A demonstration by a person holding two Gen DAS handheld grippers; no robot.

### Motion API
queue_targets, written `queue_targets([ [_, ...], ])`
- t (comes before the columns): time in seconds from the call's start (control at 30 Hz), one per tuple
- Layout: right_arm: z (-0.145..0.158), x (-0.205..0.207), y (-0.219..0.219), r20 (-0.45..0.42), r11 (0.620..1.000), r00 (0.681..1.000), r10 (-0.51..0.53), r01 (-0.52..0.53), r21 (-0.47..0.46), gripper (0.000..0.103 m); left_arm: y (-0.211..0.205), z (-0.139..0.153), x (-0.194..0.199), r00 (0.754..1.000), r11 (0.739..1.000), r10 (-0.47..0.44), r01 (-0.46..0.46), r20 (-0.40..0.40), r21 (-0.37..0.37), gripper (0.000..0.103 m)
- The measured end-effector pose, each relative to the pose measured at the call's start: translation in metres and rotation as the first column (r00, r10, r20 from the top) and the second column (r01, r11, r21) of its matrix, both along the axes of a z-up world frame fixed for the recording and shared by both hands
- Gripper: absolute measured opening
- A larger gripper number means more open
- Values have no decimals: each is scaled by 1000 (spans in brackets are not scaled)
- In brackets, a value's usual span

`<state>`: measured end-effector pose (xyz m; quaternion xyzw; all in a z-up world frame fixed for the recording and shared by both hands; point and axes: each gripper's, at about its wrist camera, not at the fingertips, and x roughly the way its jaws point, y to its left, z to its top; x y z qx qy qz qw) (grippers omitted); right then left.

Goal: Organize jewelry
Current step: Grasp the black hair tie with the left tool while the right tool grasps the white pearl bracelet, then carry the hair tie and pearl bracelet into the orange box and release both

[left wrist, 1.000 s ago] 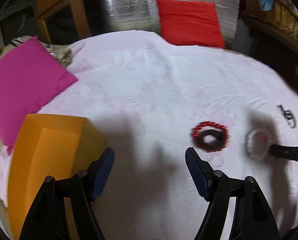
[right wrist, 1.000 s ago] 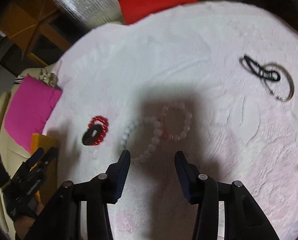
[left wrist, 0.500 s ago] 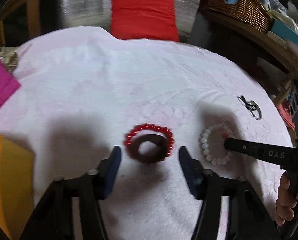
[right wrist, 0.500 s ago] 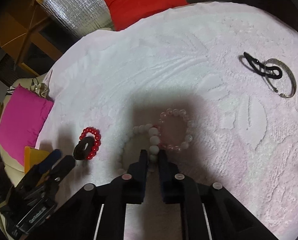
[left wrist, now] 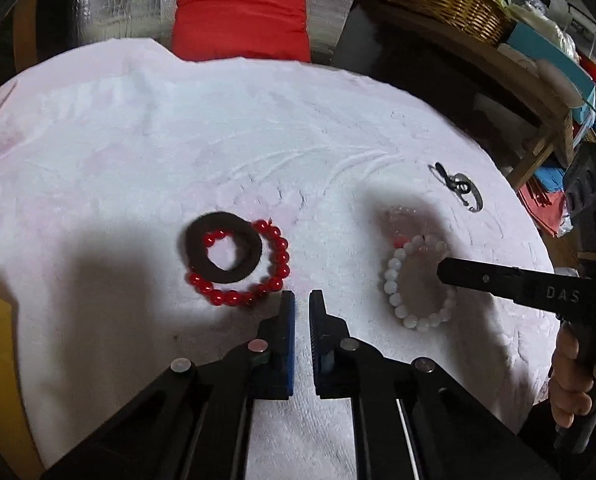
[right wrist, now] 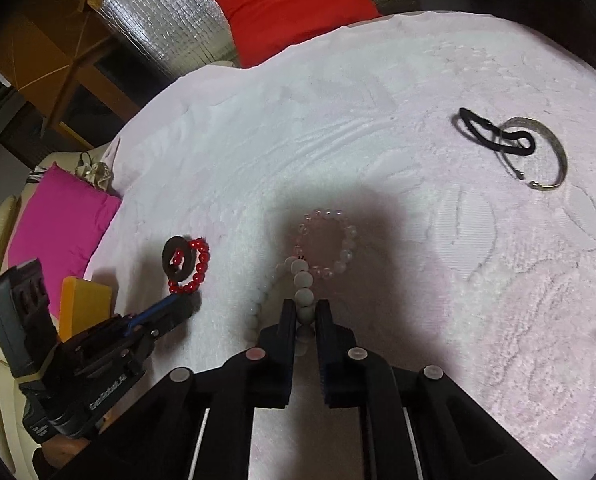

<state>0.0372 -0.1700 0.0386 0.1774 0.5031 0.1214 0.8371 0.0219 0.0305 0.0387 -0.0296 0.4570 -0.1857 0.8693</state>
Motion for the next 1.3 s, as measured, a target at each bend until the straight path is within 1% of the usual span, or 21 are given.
queue_targets([
  [0.07,-1,0,-3,-2,1000,1000,-9,9,9,11,6,5,-1,999,999,41,-42,29,27,7],
  [0.1,-1,0,-3,-3,1000,1000,-9,9,10,11,10,7,0,996,995,78,-81,53,56,8],
  [0.17,-1,1,-2,-4,1000,1000,-13,13,12,12,14,5,7,990,987,126,-131,61,89,23],
  [0.2,-2,1,-2,-7,1000,1000,-15,15,17,14,17,3,10,988,985,144,-149,58,91,38],
  [0.23,-4,2,-2,-17,1000,1000,-22,22,22,14,18,2,14,984,981,165,-170,61,94,49],
  [0.3,-7,4,-1,-38,999,999,-20,21,38,14,18,-1,20,976,971,202,-210,78,116,52],
  [0.4,-9,4,-1,-35,999,999,-19,21,35,14,19,-8,32,971,967,227,-234,69,104,52],
  [0.47,-11,6,-2,-44,999,999,-20,22,45,14,23,-14,38,969,968,241,-244,46,64,52],
  [0.5,-12,6,-3,-50,998,999,-23,25,50,17,28,-16,40,969,968,245,-246,28,42,51],
  [0.53,-13,7,-4,-54,998,998,-28,31,51,20,31,-18,42,969,969,246,-246,18,24,39],
  [0.57,-14,8,-5,-56,998,998,-31,34,55,21,30,-21,45,970,970,243,-243,13,13,31],
  [0.6,-15,8,-4,-56,998,998,-32,35,54,21,31,-22,46,972,972,235,-235,8,7,20],
  [0.67,-16,10,-1,-50,998,998,-30,32,47,23,28,-22,45,976,976,215,-215,20,9,15],
  [0.7,-16,10,0,-46,999,999,-28,30,44,26,27,-21,43,980,980,199,-199,25,8,11],
  [0.87,-15,11,9,8,1000,1000,-29,29,-1,27,16,-12,36,986,987,158,-159,49,14,10],
  [0.93,-13,11,14,34,999,999,-18,20,-50,11,15,-7,32,987,989,147,-148,63,14,10],
  [0.97,-12,10,16,43,997,999,-12,15,-70,11,16,-4,28,987,989,144,-145,69,13,10],
  [1.13,1,4,13,96,999,995,7,-3,-42,11,23,12,16,986,990,140,-139,92,-15,10],
  [1.3,21,-6,15,180,999,983,45,-46,3,11,31,25,4,983,989,150,-150,105,-9,10],
])
